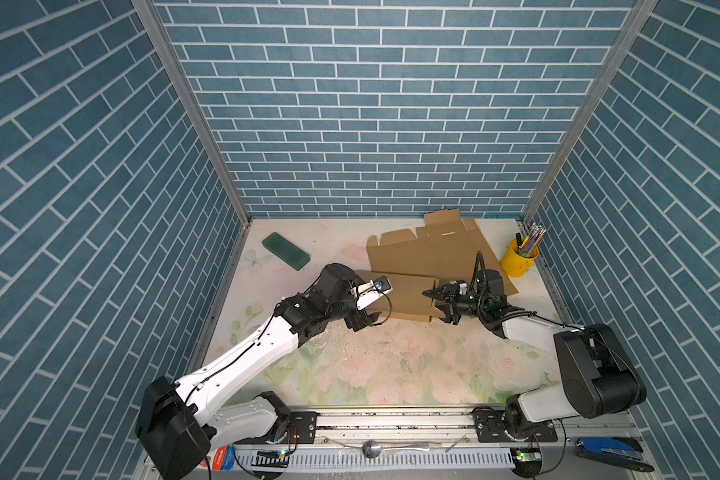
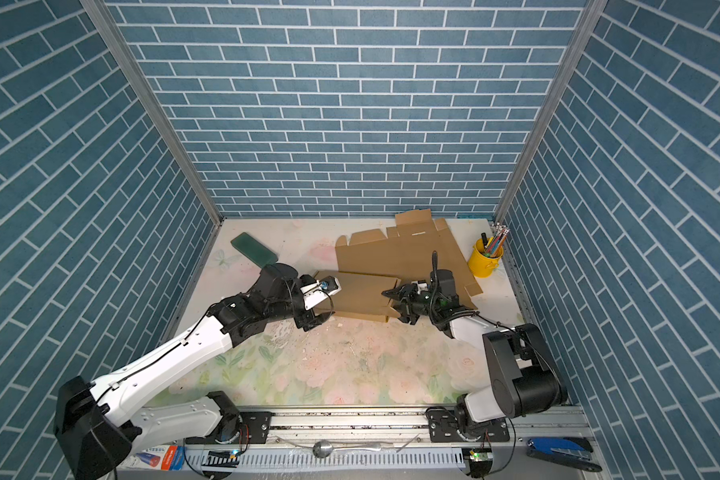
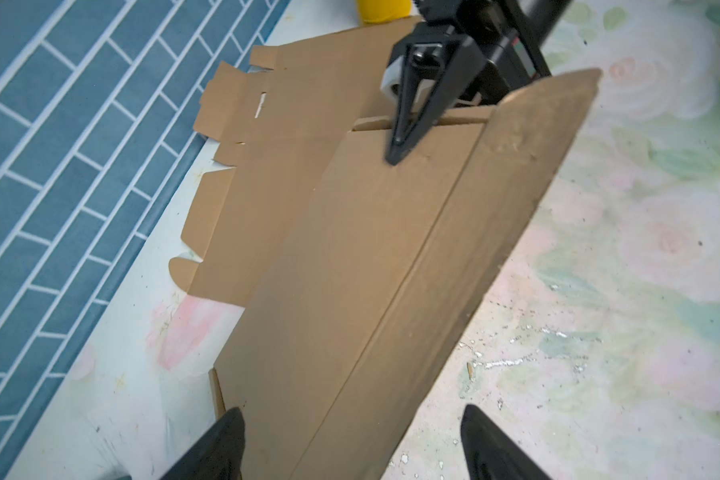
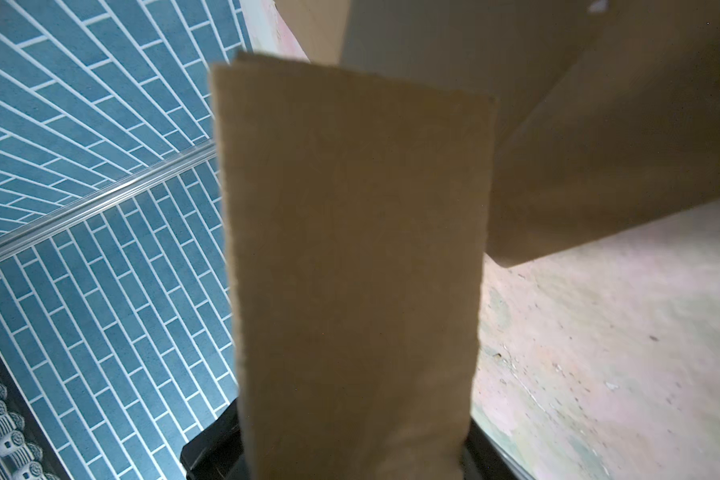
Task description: Fold the paper box
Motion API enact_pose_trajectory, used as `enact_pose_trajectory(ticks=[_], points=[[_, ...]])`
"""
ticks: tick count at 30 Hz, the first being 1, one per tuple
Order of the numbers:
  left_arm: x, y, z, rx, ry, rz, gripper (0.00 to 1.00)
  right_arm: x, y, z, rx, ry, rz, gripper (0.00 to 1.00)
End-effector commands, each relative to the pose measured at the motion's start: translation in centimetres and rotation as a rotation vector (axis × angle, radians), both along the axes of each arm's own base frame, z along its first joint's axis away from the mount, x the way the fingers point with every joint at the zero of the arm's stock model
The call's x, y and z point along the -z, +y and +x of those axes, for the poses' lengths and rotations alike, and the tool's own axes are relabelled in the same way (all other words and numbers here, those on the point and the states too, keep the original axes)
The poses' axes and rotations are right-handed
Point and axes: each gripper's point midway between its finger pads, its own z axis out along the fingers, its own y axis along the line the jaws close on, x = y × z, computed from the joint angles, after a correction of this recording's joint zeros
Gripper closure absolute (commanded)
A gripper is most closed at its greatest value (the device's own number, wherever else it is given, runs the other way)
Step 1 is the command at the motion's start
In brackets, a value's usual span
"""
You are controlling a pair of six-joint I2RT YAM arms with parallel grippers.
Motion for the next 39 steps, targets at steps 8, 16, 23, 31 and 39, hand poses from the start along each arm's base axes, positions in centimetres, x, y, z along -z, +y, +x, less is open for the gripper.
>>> enact_pose_trajectory(ticks=[8, 16, 23, 31, 39], points=[[3.9, -0.2, -1.1, 0.16, -0.083, 0.256, 0.18, -2.5, 1.0, 0.1, -0.046, 0.112, 0.1, 0.55], [4.4, 0.1, 0.0, 0.14, -0.195, 0.313, 0.18, -3.2, 1.2, -0.7, -0.082, 0.157, 0.124, 0.56], [4.5, 0.7, 1.0, 0.131, -0.308, 0.368, 0.24, -3.8, 1.3, -1.4, -0.104, 0.163, 0.141, 0.57], [4.4, 1.1, 0.9, 0.138, -0.407, 0.392, 0.31, -3.7, 1.5, -2.3, -0.131, 0.196, 0.156, 0.57], [4.2, 1.3, 1.0, 0.14, -0.432, 0.402, 0.35, -3.8, 1.7, -2.4, -0.132, 0.197, 0.165, 0.51]])
